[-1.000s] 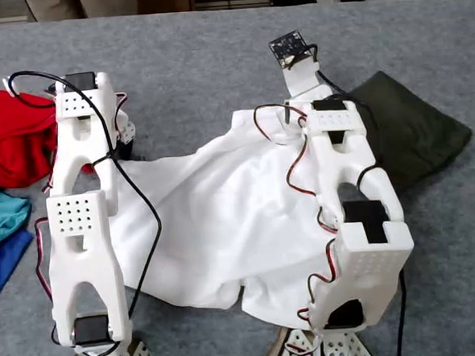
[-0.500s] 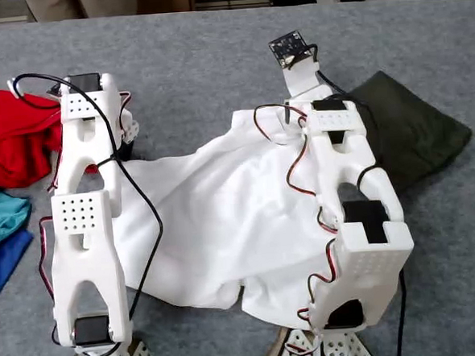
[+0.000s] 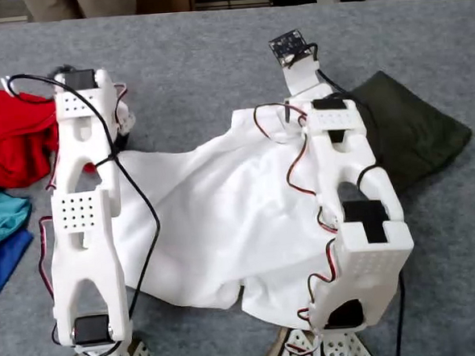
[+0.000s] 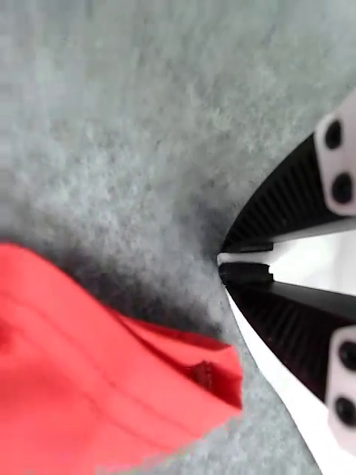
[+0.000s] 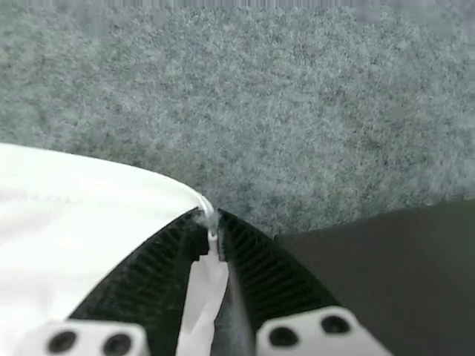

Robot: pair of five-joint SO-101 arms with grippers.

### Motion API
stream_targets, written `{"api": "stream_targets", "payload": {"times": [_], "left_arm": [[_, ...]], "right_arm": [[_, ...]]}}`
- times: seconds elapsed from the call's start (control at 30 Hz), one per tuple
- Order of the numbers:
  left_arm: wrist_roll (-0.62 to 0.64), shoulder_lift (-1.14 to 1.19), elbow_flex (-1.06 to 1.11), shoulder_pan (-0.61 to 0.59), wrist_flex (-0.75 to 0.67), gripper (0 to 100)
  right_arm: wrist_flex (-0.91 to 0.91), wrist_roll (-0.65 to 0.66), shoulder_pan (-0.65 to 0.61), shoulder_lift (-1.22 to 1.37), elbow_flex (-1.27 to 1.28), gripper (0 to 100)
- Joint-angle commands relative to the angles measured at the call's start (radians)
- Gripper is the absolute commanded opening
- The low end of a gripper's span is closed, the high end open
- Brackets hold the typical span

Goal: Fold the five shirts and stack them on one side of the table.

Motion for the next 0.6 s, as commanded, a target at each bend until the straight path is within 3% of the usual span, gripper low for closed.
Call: {"api": "stream_targets", "payload": {"times": [0.0,0.3,0.57], "left_arm": [[-0.075,-0.186,-0.060,-0.017,0.008,2],[-0.318,-0.529,-0.031,-0.025,0.008,2],[-0.354,-0.940,0.399,-0.041,0.008,2]], "right_arm": [[0.083,0.009,0.010,-0.042,-0.113,0.5],[0.400,0.011,-0.015,-0.303,-0.268,0.5],[0.545,0.112,-0.018,-0.662,-0.410,0.5]]}}
